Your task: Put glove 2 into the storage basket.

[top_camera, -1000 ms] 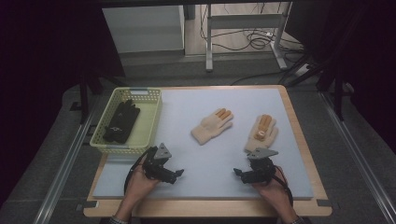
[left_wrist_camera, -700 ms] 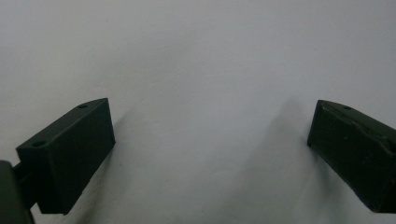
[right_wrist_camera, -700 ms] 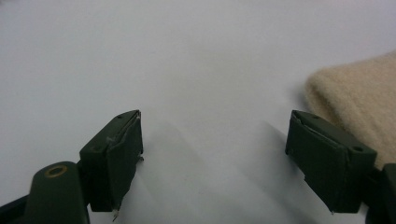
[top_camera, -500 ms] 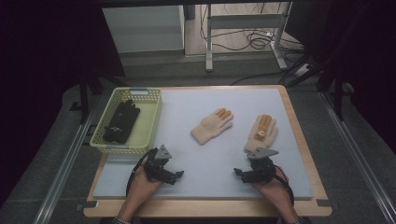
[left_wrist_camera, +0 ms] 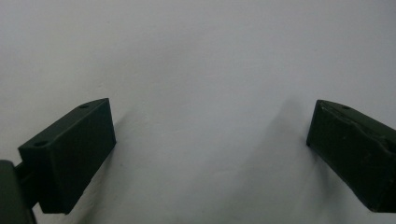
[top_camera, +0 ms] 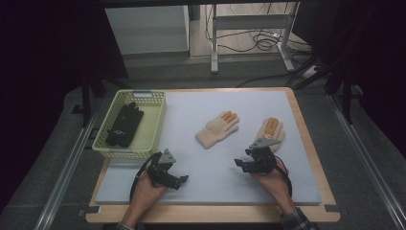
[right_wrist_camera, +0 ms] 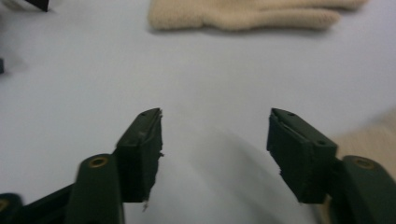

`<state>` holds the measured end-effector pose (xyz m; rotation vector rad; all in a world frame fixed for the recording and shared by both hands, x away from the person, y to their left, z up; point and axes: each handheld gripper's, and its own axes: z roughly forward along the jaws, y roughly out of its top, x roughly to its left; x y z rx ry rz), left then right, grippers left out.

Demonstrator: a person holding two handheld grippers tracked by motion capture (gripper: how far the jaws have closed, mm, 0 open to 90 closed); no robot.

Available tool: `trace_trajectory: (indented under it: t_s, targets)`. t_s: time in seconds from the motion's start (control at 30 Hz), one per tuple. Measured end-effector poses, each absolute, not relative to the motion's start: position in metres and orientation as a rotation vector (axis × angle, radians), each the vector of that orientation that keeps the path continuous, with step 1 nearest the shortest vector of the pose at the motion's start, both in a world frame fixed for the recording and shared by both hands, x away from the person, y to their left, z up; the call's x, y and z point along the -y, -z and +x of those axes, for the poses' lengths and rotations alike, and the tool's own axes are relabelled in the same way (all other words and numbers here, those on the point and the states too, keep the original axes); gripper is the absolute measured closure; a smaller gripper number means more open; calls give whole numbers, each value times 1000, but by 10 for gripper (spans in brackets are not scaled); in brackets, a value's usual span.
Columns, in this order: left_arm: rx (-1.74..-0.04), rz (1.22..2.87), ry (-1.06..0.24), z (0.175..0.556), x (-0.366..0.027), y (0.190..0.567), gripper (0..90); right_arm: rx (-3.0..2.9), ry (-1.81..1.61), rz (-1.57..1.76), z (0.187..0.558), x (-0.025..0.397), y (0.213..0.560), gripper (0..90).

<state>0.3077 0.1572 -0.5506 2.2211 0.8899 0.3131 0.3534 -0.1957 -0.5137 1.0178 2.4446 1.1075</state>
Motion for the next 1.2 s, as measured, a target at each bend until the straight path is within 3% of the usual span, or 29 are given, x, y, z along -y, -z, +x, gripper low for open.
trace_trajectory:
  t_s: [0.03,0.2,0.53,0.87,0.9,0.93,0.97,1.07,1.1,1.17,1.2]
  targets:
    - [-890,2221,-313,308,-157,551,12,-2446,-1101,1009,361,189,513,433]
    - [-890,2221,-313,308,-157,551,12,-2437,-1097,1010,382,173,511,477]
    - [-890,2220,-314,308,-157,551,13,-2379,-1108,1071,434,134,504,398]
    - [-889,2222,-315,308,-157,551,12,-2373,-1048,1064,452,102,508,417]
    - [-889,2222,-315,308,-157,551,12,-2353,-1020,1091,459,98,511,362]
    - [-889,2222,-315,308,-157,551,13,-2353,-1020,1091,459,98,511,362]
    - [-889,2220,-314,308,-157,551,12,-2341,-1000,1140,467,94,516,280]
    - [-888,2222,-315,308,-157,551,12,-2332,-971,1163,475,91,522,245]
    - [-887,2224,-316,308,-158,551,12,-2326,-964,1163,477,89,525,247]
    - [-887,2224,-316,308,-158,551,12,-2328,-941,1126,479,84,530,387]
    - [-887,2224,-316,308,-158,551,12,-2328,-941,1126,479,84,530,387]
